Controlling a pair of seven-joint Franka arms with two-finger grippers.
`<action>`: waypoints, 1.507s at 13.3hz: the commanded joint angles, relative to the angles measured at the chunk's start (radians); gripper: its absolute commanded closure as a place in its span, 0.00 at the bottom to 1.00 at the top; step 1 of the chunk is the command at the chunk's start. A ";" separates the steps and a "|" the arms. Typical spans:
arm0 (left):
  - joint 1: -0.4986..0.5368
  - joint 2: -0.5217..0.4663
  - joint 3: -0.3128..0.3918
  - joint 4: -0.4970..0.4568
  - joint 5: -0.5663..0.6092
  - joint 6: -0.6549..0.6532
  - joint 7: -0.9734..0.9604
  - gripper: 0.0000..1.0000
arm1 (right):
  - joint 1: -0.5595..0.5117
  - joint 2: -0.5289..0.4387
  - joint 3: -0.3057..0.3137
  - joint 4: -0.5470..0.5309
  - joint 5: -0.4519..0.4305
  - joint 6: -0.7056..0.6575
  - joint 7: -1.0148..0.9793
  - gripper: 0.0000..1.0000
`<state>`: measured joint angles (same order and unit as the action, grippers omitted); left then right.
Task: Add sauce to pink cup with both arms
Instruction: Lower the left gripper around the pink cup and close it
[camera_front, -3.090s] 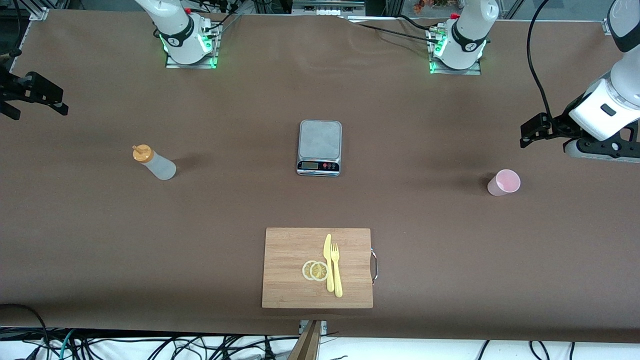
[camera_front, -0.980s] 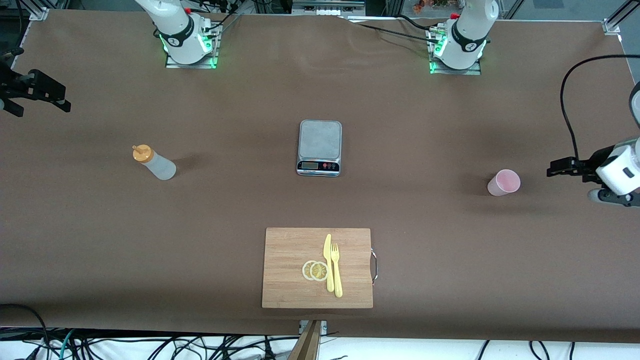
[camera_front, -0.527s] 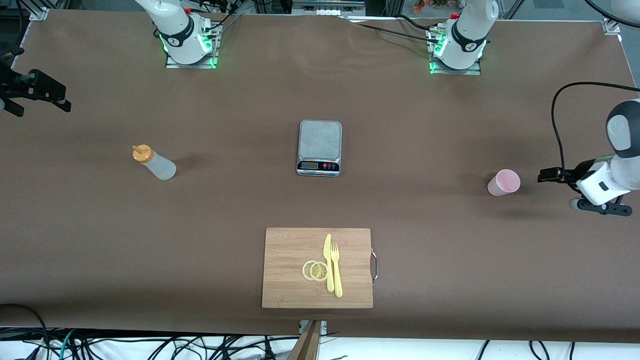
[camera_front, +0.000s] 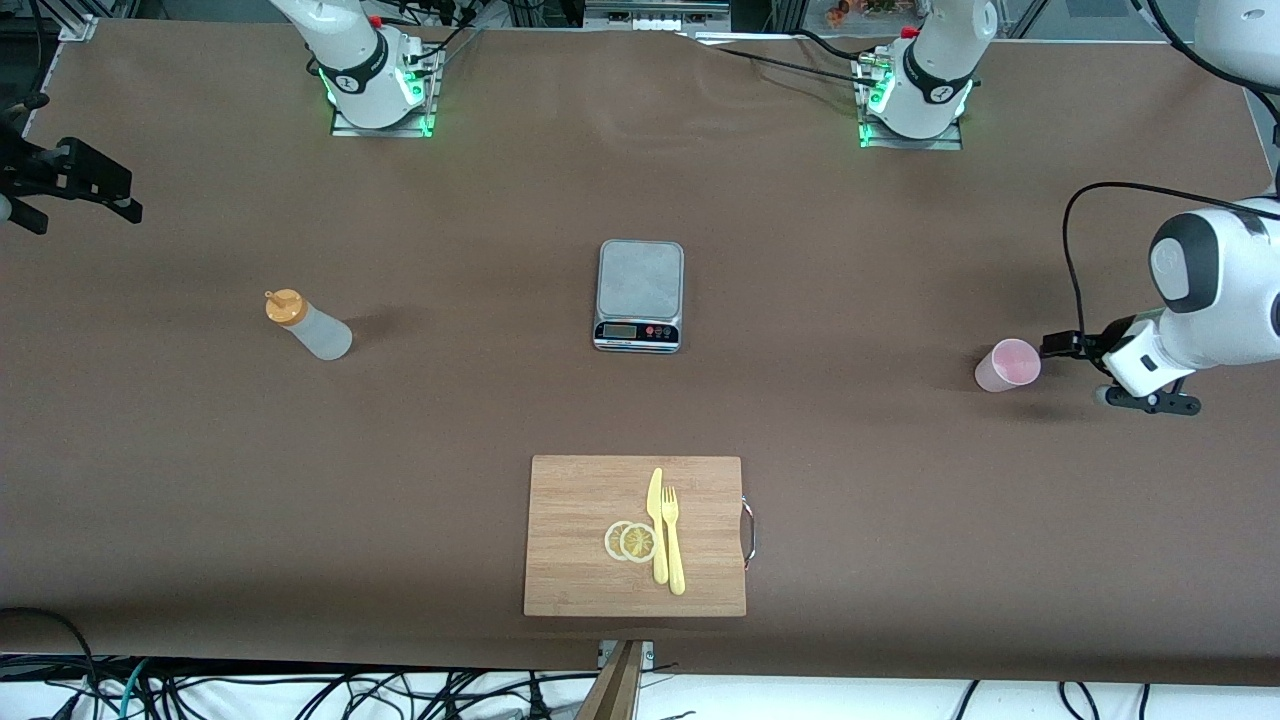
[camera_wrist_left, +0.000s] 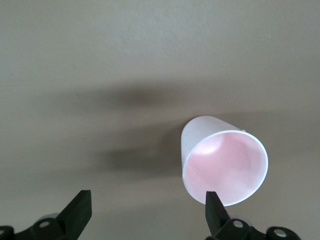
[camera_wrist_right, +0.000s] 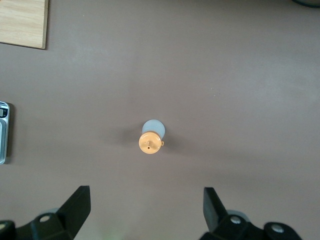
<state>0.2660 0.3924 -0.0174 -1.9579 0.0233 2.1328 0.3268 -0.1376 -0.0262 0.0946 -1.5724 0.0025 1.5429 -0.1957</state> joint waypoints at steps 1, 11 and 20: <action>0.013 0.012 -0.015 -0.010 -0.032 0.018 0.020 0.01 | -0.005 -0.008 -0.004 0.000 0.016 -0.012 -0.030 0.00; 0.001 0.066 -0.016 0.013 -0.111 0.013 -0.107 0.75 | -0.005 -0.012 -0.003 0.000 0.016 -0.023 -0.030 0.00; -0.016 0.068 -0.019 0.016 -0.112 0.007 -0.247 1.00 | -0.005 -0.012 -0.004 0.000 0.016 -0.030 -0.030 0.00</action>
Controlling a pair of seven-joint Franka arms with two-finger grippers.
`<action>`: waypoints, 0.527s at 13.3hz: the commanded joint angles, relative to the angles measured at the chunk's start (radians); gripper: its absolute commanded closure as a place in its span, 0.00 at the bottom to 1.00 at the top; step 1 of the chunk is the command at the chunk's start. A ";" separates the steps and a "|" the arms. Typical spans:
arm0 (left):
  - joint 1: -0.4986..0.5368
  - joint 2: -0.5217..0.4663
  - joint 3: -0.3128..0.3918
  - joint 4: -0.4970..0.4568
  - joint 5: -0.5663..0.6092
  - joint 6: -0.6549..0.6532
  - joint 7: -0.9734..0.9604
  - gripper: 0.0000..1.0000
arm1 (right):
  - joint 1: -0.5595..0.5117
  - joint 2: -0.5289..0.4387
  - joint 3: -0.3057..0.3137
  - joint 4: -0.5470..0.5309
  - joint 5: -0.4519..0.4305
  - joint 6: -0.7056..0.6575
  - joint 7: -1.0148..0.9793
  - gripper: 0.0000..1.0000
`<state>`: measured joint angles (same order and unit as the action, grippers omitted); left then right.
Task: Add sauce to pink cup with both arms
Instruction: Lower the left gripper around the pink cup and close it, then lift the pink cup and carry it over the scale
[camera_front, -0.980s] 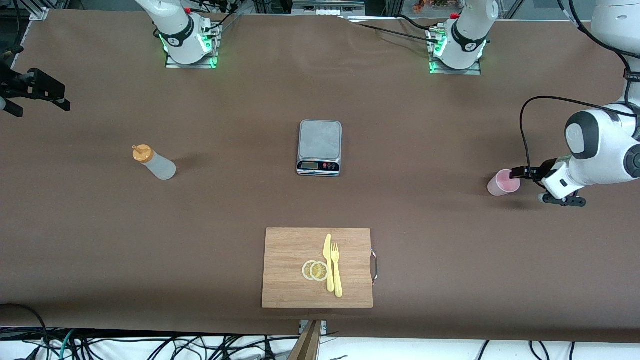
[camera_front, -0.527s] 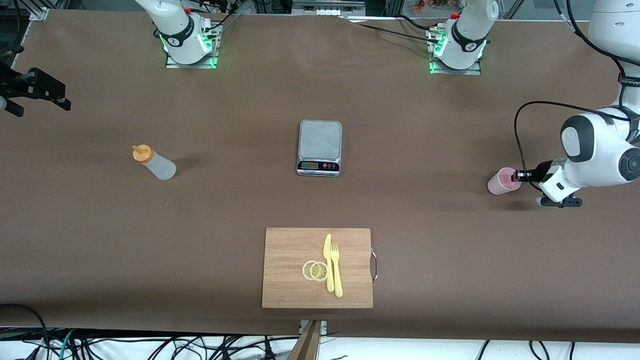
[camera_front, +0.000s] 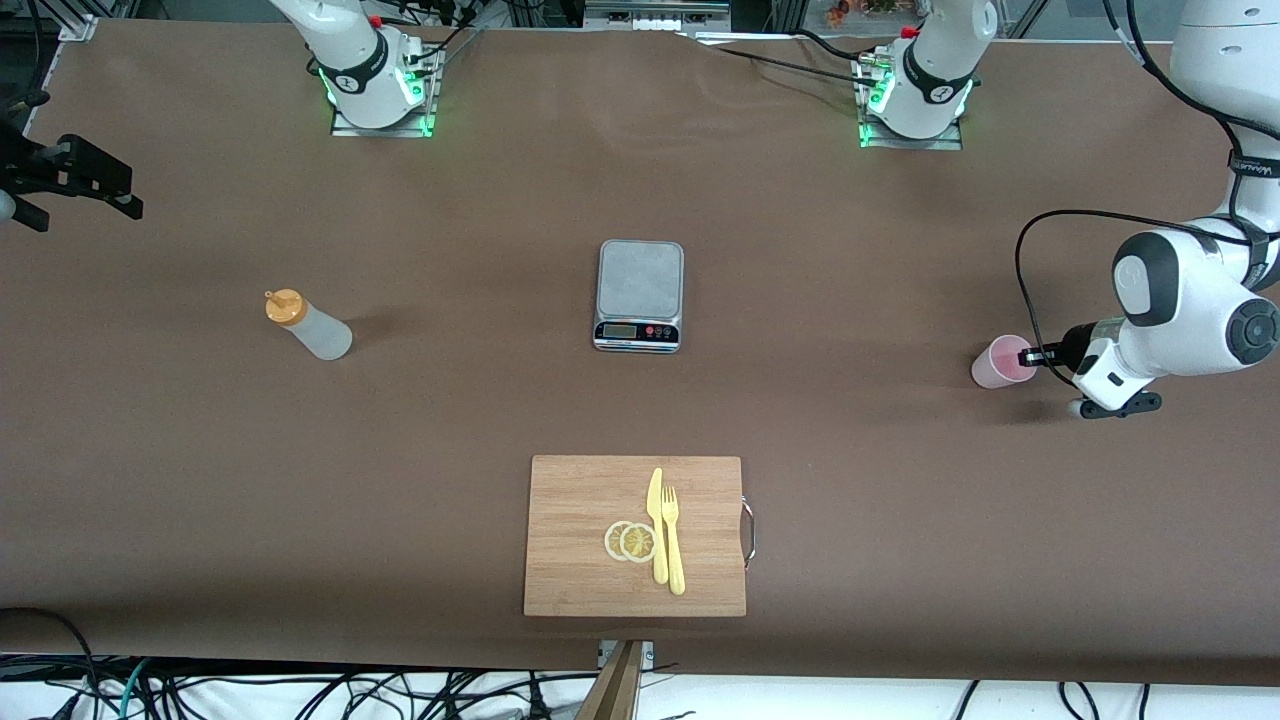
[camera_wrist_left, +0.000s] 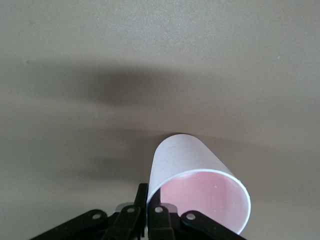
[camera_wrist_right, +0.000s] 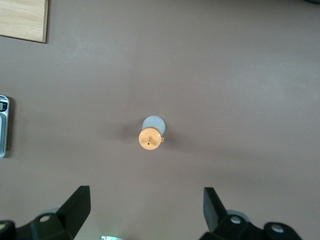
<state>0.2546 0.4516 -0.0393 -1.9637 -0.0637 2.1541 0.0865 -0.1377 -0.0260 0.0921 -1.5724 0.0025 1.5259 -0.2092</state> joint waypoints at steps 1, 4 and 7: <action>-0.005 0.009 0.002 0.022 -0.025 -0.020 -0.007 1.00 | -0.005 -0.012 -0.002 0.000 0.016 -0.013 -0.016 0.00; -0.005 -0.001 -0.001 0.081 -0.025 -0.121 -0.005 1.00 | -0.005 -0.014 -0.002 0.000 0.016 -0.020 -0.018 0.00; -0.014 -0.028 -0.001 0.221 -0.018 -0.328 0.028 1.00 | -0.005 -0.012 -0.002 0.003 0.014 -0.016 -0.019 0.00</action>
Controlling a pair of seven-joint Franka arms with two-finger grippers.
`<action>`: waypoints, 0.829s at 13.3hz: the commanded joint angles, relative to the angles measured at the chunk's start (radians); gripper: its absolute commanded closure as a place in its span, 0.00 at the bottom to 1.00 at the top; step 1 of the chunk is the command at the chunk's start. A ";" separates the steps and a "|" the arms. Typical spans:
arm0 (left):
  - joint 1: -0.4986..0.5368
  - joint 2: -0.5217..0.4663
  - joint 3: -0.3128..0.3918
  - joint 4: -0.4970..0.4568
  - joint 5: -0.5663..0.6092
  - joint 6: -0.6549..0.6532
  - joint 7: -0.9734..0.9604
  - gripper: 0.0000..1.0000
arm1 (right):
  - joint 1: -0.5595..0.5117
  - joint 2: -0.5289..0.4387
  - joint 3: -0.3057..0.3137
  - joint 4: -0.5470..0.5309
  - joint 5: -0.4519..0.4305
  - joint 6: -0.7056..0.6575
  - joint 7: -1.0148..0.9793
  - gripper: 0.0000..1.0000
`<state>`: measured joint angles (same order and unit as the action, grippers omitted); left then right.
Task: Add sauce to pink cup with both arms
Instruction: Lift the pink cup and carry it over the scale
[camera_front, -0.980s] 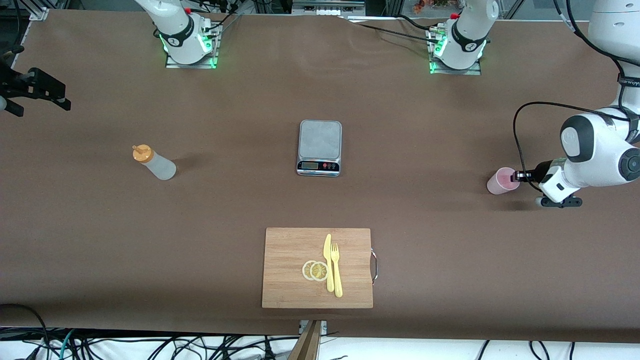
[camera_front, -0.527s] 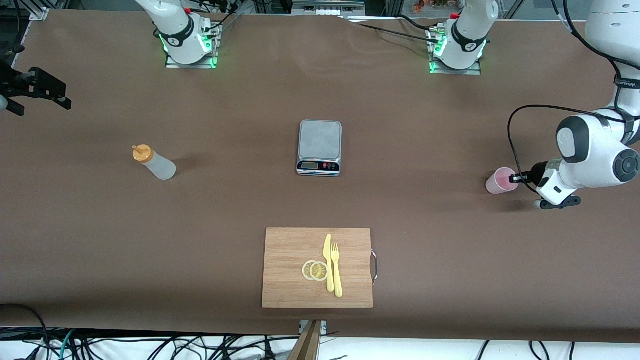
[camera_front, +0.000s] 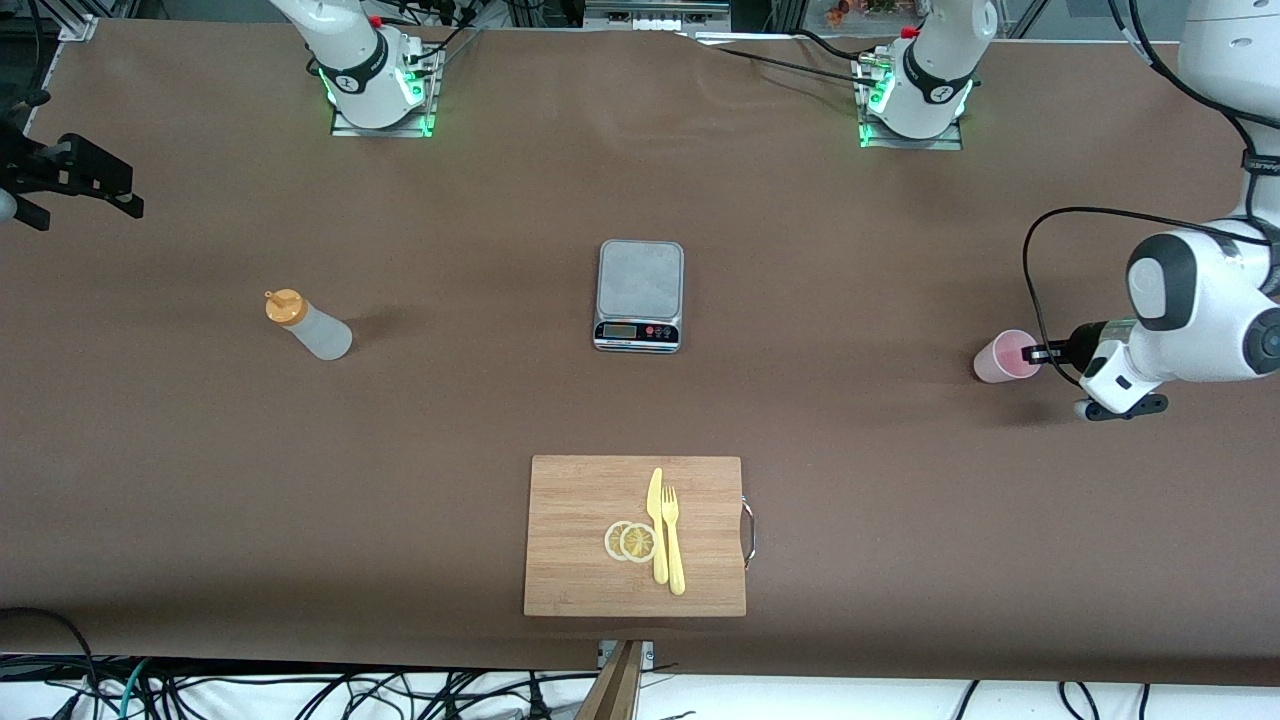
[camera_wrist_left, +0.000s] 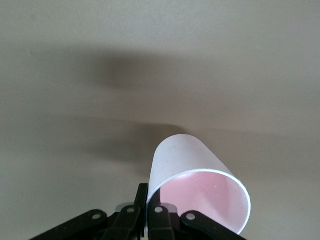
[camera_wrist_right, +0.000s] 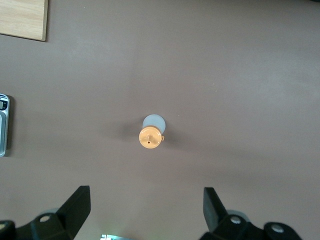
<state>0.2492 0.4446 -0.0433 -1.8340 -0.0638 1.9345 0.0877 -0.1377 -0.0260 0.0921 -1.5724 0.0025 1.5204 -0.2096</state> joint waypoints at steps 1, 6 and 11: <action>-0.008 -0.035 0.003 0.113 -0.017 -0.123 0.078 1.00 | -0.005 -0.012 -0.002 0.003 0.014 -0.008 -0.025 0.00; -0.019 -0.119 -0.081 0.145 -0.007 -0.150 0.123 1.00 | -0.005 -0.014 -0.002 0.005 0.016 -0.014 -0.027 0.00; -0.033 -0.133 -0.263 0.144 -0.005 -0.186 -0.036 1.00 | -0.005 -0.014 -0.003 0.005 0.025 -0.017 -0.028 0.00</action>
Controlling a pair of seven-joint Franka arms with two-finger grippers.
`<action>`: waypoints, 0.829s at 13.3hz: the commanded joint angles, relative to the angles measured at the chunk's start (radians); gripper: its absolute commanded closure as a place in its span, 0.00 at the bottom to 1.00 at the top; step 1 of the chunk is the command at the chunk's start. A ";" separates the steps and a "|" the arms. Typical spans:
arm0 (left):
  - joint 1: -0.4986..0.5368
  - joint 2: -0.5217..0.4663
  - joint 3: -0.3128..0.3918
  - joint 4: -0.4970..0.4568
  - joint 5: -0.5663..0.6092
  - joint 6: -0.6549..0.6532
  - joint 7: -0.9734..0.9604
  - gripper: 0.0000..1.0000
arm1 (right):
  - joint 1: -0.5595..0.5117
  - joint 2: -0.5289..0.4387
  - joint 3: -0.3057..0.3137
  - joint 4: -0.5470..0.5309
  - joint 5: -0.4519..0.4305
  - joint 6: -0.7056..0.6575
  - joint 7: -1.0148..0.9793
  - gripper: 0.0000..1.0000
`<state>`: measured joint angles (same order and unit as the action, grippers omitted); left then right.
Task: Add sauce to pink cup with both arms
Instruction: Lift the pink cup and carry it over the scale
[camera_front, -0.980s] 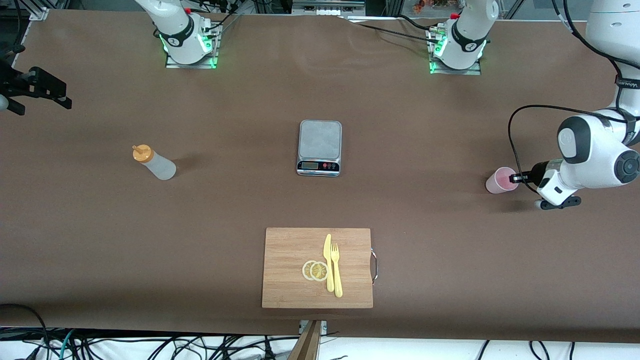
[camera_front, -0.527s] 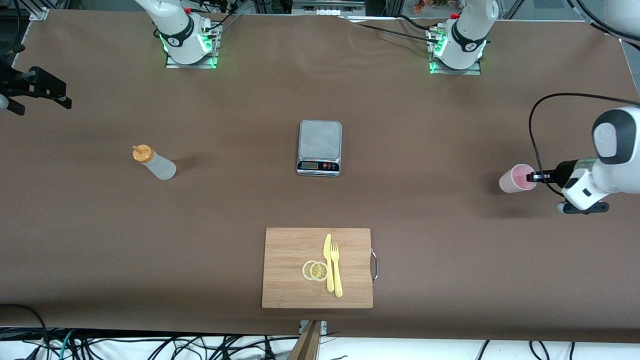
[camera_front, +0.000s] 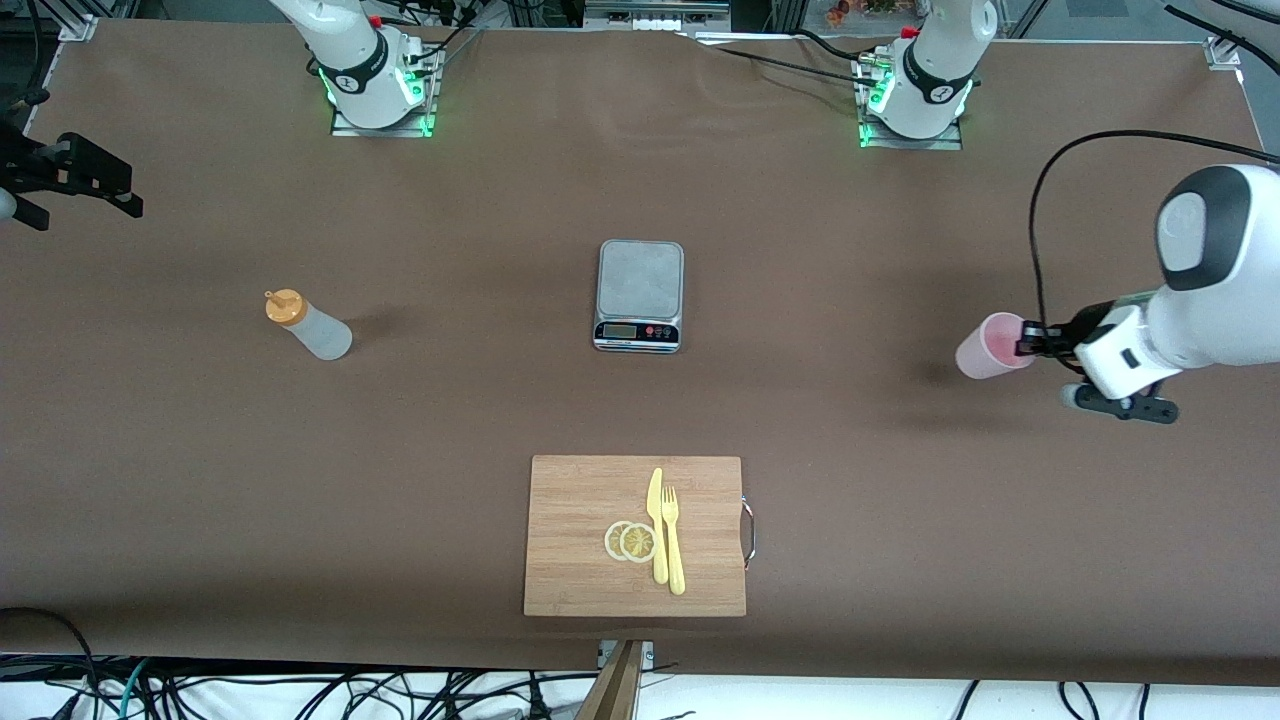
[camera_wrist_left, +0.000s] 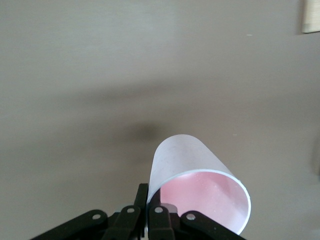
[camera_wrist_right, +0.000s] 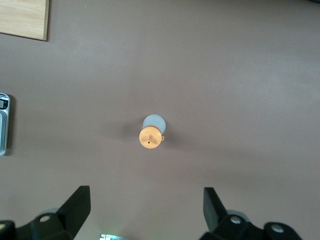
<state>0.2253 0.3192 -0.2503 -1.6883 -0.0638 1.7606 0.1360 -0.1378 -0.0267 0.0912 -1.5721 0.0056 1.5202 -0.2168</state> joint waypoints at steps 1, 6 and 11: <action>-0.023 -0.008 -0.087 -0.002 -0.007 -0.012 -0.149 1.00 | -0.005 -0.013 -0.002 0.004 0.022 -0.017 -0.021 0.00; -0.170 0.004 -0.142 -0.011 -0.021 -0.012 -0.407 1.00 | -0.005 -0.013 -0.002 0.004 0.022 -0.017 -0.021 0.00; -0.407 0.040 -0.142 -0.002 -0.069 0.060 -0.692 1.00 | -0.005 -0.013 -0.002 0.003 0.022 -0.017 -0.021 0.00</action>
<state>-0.1173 0.3400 -0.4056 -1.7014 -0.0931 1.7863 -0.4721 -0.1379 -0.0267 0.0911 -1.5721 0.0078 1.5196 -0.2175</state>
